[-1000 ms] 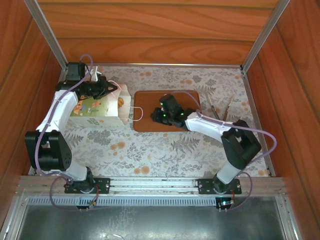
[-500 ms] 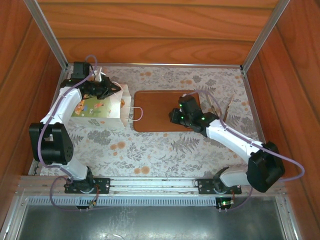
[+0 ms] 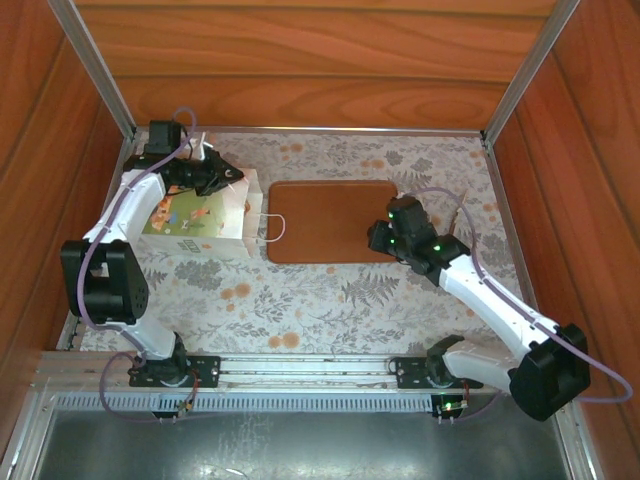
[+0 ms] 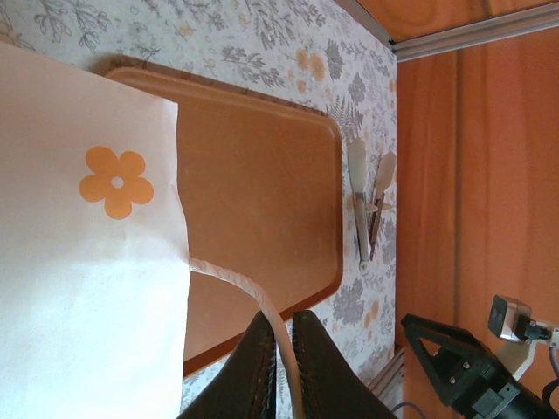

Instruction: Take the fake bread out of the paper bag

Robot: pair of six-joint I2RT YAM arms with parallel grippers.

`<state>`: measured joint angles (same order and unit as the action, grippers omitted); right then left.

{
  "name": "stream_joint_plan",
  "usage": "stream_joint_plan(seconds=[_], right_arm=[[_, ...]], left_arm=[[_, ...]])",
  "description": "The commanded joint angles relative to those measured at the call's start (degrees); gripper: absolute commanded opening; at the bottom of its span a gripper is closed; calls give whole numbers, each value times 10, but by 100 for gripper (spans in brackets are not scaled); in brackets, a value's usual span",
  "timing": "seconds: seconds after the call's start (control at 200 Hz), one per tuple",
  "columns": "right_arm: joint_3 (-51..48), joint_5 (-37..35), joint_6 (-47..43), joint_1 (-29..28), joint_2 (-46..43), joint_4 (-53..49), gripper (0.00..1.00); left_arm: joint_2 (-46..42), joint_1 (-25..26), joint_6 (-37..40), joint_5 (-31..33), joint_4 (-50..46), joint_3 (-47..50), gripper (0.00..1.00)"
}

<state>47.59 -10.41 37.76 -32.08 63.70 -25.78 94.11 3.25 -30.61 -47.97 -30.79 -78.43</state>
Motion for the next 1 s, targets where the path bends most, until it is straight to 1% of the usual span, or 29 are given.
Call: stream_joint_plan(seconds=[0.0, 0.145, 0.22, 0.305, 0.33, 0.38, 0.405, 0.49, 0.55, 0.655, 0.805, 0.87, 0.95, 0.995], right_arm=[[-12, -24, -15, 18, -24, -42, 41], [-11, -35, -32, 58, -38, -85, 43], [-3, -34, -44, 95, -34, -115, 43], [8, -25, -69, 155, -20, -144, 48], [13, -17, -80, 176, -14, -152, 49], [23, 5, -107, 219, 4, -163, 54], [29, 19, -120, 244, 14, -168, 54], [54, 47, -165, 308, 62, -182, 59], [84, 56, -197, 338, 106, -201, 61], [141, 16, -243, 360, 186, -237, 62], [211, 17, -325, 364, 277, -258, 64], [237, -2, -335, 369, 310, -264, 64], [270, 30, -361, 377, 365, -277, 65], [294, 24, -365, 380, 392, -291, 65]], left_arm=[[6, 6, -4, -21, 2, -12, 9], [-2, 7, -5, -24, 3, -15, 0], [-11, 8, -6, -23, 3, -16, 0], [-23, 8, -5, -20, 3, -15, 0], [-25, 7, -4, -19, 2, -14, 0], [-29, 8, -2, -17, 3, -11, 0], [-32, 8, 0, -13, 2, -9, 0], [-34, 7, 2, -6, 3, -4, 0], [-34, 8, 1, -6, 3, -4, 0], [-38, 8, 3, -4, 3, -7, 0], [-44, 8, 5, 0, 3, -7, 0], [-44, 7, 5, -1, 3, -7, 0], [-46, 8, 6, -1, 3, -4, 0], [-49, 8, 7, -2, 3, -3, 0]])
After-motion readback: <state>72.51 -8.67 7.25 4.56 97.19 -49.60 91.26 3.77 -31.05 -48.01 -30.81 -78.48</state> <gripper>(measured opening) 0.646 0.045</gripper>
